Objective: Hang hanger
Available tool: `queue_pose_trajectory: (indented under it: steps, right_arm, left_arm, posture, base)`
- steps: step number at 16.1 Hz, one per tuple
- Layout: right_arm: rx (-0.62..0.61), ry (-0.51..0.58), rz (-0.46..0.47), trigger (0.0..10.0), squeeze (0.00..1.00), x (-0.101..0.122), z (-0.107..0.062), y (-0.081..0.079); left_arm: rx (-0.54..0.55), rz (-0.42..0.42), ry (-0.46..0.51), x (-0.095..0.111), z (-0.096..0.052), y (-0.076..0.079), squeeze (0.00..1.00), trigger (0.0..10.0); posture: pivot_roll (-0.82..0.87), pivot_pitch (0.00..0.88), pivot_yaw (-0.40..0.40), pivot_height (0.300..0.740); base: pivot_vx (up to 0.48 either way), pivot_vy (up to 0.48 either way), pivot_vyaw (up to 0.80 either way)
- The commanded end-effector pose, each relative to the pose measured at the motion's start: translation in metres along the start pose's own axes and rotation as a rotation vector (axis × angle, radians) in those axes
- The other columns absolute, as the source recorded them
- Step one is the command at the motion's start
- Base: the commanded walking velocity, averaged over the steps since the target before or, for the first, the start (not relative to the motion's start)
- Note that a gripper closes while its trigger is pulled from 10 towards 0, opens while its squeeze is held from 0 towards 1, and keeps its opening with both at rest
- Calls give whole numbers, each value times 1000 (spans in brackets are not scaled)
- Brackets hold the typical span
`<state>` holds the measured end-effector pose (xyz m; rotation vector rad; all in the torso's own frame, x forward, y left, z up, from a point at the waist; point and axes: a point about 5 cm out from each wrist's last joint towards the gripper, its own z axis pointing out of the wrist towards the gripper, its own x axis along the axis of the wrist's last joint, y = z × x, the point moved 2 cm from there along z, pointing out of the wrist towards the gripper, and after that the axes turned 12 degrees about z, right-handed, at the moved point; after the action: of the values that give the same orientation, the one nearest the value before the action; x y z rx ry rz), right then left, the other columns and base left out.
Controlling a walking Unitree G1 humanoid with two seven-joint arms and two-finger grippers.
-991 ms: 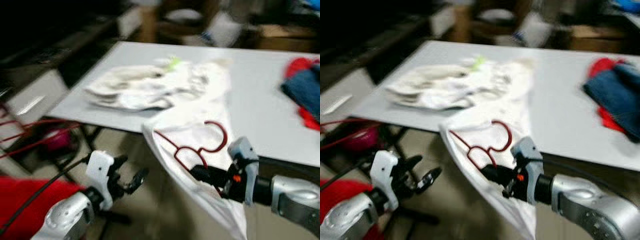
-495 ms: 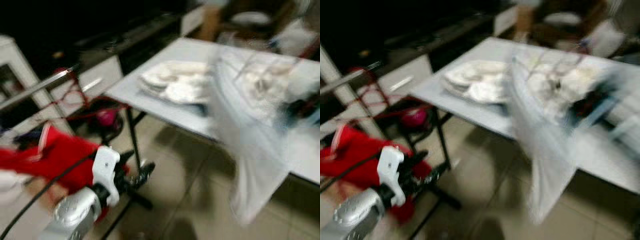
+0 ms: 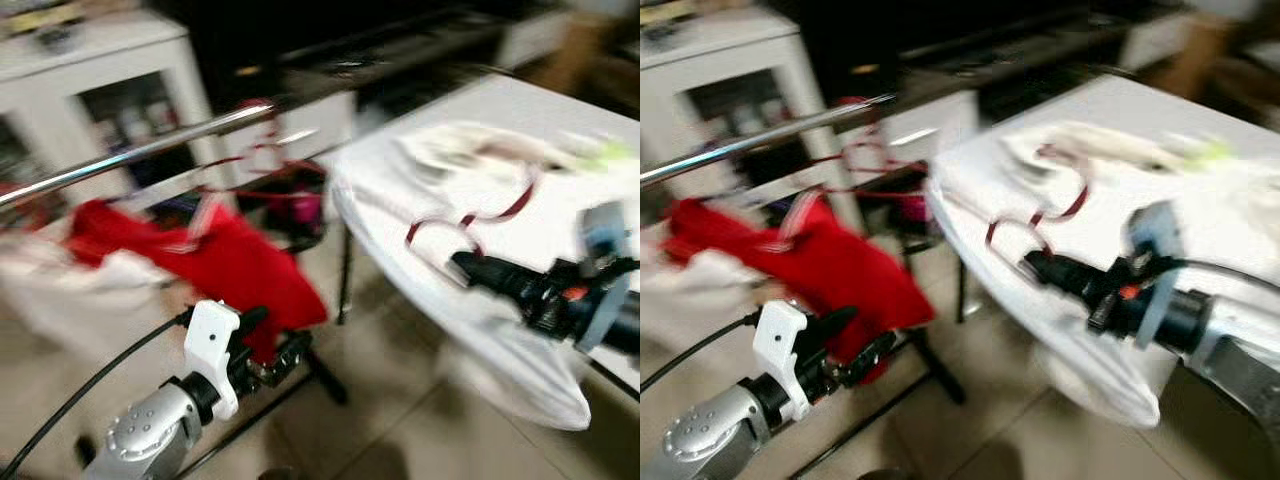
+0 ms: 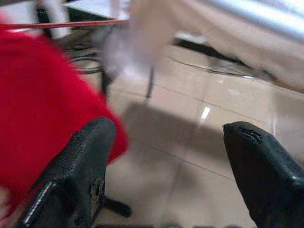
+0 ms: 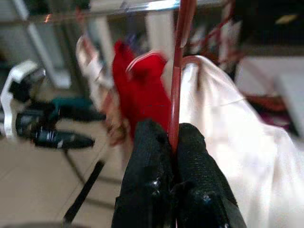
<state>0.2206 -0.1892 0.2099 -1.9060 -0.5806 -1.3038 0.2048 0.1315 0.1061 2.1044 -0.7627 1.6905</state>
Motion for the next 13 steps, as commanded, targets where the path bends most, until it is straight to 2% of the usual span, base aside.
queue_pose_trajectory:
  steps: [1,4,5,7,8,9,10,12,13]
  right_arm:
    - [16,-26,-19,10000,0,-1,0,-5]
    - [-8,-91,1,10000,0,-19,-2,-1]
    - [-49,-105,16,10000,0,-29,-2,6]
    - [-105,-77,22,10000,0,-32,-1,16]
    - [-144,-52,21,10000,0,-29,-1,22]
    - [-190,29,13,10000,0,-15,-4,31]
    - [-192,102,20,10000,0,-2,-7,34]
    - [-151,178,8,10000,0,13,-9,30]
    - [-148,250,-13,10000,0,27,-14,30]
  left_arm:
    - [-5,11,8,2,0,2,0,10000]
    - [-17,15,9,2,0,3,0,10000]
    - [-17,20,10,2,1,3,0,10000]
    - [-16,25,14,3,1,3,0,10000]
    - [-17,26,15,3,1,3,0,10000]
    - [-20,26,16,3,2,3,0,10000]
    - [-24,28,16,2,1,4,0,10000]
    - [-30,29,15,2,2,5,0,10000]
    - [-27,31,17,3,2,5,0,10000]
  posture:
    - [-33,0,41,740]
    - [-35,0,44,740]
    - [-34,0,44,740]
    - [-33,0,44,740]
    - [-33,0,44,740]
    - [-33,0,46,740]
    - [-34,0,47,740]
    - [-32,0,44,740]
    - [-26,0,42,740]
  base:
    - [0,0,800]
    - [0,0,800]
    - [0,0,800]
    - [0,0,800]
    - [0,0,800]
    - [0,0,800]
    - [0,0,800]
    - [0,0,800]
    - [0,0,800]
